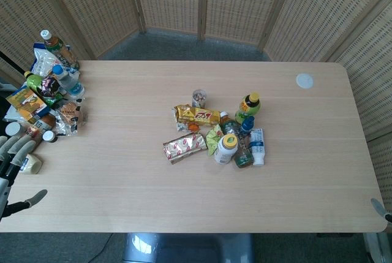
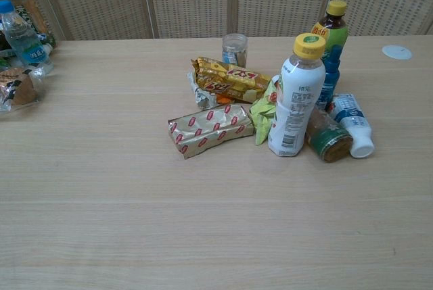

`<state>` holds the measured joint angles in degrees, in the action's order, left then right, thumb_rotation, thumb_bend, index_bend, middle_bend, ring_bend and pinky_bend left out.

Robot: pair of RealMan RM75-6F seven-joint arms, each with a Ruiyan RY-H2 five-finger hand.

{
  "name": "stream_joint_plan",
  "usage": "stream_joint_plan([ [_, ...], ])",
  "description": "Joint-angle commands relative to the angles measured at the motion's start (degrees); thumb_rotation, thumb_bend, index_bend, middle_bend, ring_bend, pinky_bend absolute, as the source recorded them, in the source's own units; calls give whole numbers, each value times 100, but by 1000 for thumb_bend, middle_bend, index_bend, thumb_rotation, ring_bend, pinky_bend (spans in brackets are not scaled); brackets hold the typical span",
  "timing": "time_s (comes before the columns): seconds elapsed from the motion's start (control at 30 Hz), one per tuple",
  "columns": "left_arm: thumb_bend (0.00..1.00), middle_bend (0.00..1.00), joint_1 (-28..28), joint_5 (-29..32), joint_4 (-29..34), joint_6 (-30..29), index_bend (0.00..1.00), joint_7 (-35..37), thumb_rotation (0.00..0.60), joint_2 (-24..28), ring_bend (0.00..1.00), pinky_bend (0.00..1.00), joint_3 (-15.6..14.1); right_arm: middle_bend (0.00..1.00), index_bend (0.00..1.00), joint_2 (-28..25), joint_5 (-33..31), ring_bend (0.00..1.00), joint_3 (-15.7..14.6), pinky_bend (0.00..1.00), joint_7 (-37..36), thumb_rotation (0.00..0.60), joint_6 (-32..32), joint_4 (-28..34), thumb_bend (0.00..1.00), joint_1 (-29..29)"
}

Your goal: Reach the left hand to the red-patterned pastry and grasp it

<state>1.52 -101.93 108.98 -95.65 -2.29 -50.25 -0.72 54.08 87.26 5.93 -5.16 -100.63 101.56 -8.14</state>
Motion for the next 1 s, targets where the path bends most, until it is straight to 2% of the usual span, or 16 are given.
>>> stream_joint_plan([
  [0.03, 0, 0, -1, 0, 7, 22, 0, -15, 600, -2, 0, 0, -8, 0, 0, -8, -10, 0, -1, 0, -20, 600, 11, -4, 0, -1],
  [0.2, 0, 0, 47, 14, -12, 162, 0, -42, 600, -70, 0, 0, -21, 0, 0, -18, 6, 0, -11, 0, -30, 600, 29, 1, 0, 4],
  [0.4, 0, 0, 386, 447, -132, 827, 0, -117, 600, -271, 0, 0, 117, 0, 0, -36, -1, 0, 4, 0, -74, 600, -20, 17, 0, -18],
  [0.67, 0, 0, 1452, 1681, -66, 2567, 0, -234, 600, -464, 0, 0, 615, 0, 0, -24, 64, 0, -2, 0, -11, 600, -49, 42, 0, -17],
  [0.83, 0, 0, 2365, 2600, -334, 3649, 0, -700, 600, -1029, 0, 0, 1064, 0, 0, -11, 131, 0, -35, 0, 50, 600, -47, 47, 0, -16],
  [1.0, 0, 0, 3138, 3559, -593, 4406, 0, -1369, 600, -1662, 0, 0, 1288, 0, 0, -10, 159, 0, -45, 0, 65, 600, -45, 55, 0, -13],
])
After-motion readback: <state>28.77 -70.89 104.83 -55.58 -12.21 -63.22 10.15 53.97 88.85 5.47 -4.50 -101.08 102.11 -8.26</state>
